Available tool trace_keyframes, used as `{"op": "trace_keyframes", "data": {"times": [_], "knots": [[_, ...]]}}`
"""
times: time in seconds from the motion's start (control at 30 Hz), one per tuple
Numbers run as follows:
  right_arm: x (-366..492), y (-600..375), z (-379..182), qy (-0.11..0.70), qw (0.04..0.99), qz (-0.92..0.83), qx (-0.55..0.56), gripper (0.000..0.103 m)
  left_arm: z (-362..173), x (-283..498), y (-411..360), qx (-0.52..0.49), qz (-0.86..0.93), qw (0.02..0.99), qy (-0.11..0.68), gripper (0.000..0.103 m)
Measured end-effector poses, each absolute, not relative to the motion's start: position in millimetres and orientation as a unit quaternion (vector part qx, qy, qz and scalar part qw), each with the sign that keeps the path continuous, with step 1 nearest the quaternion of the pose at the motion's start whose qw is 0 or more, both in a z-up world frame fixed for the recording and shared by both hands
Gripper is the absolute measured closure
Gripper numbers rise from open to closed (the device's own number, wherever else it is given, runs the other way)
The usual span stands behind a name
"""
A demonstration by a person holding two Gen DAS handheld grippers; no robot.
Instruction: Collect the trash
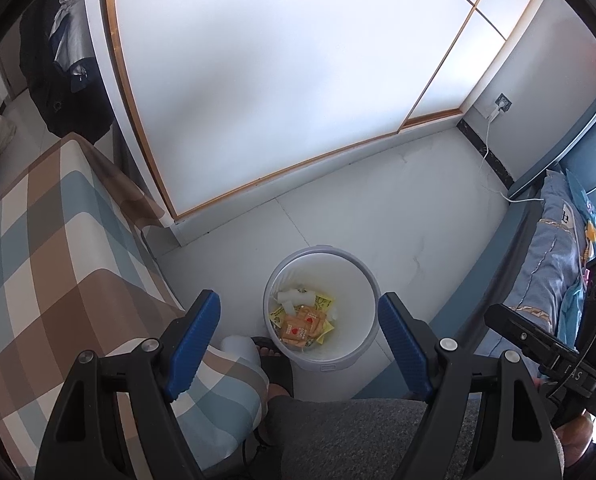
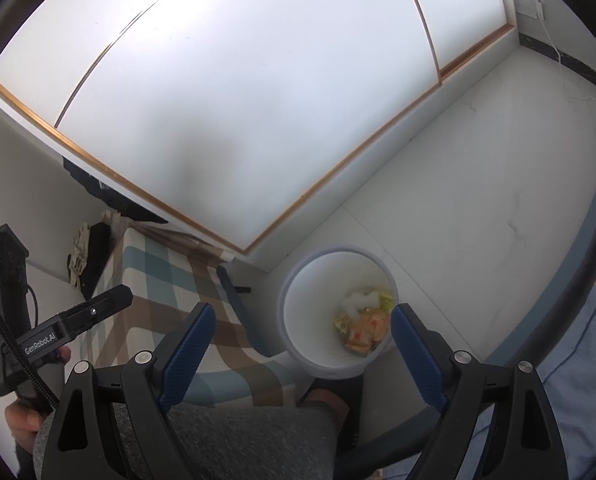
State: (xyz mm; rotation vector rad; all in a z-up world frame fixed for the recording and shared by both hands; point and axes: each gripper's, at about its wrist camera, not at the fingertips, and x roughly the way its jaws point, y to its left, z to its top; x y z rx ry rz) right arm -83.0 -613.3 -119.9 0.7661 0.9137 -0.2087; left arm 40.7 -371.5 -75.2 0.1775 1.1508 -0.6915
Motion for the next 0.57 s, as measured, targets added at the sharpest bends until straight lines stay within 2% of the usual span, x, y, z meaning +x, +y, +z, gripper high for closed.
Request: {"op": "trace_keyframes", "data": {"times": [0.57], "knots": [[-86.3,-603.2,-103.5,0.421,0.831,-0.099,0.350,0.013,-69.3,35.5,-356.7,0.048,-0.328,0.787,0.521,0.025]]}}
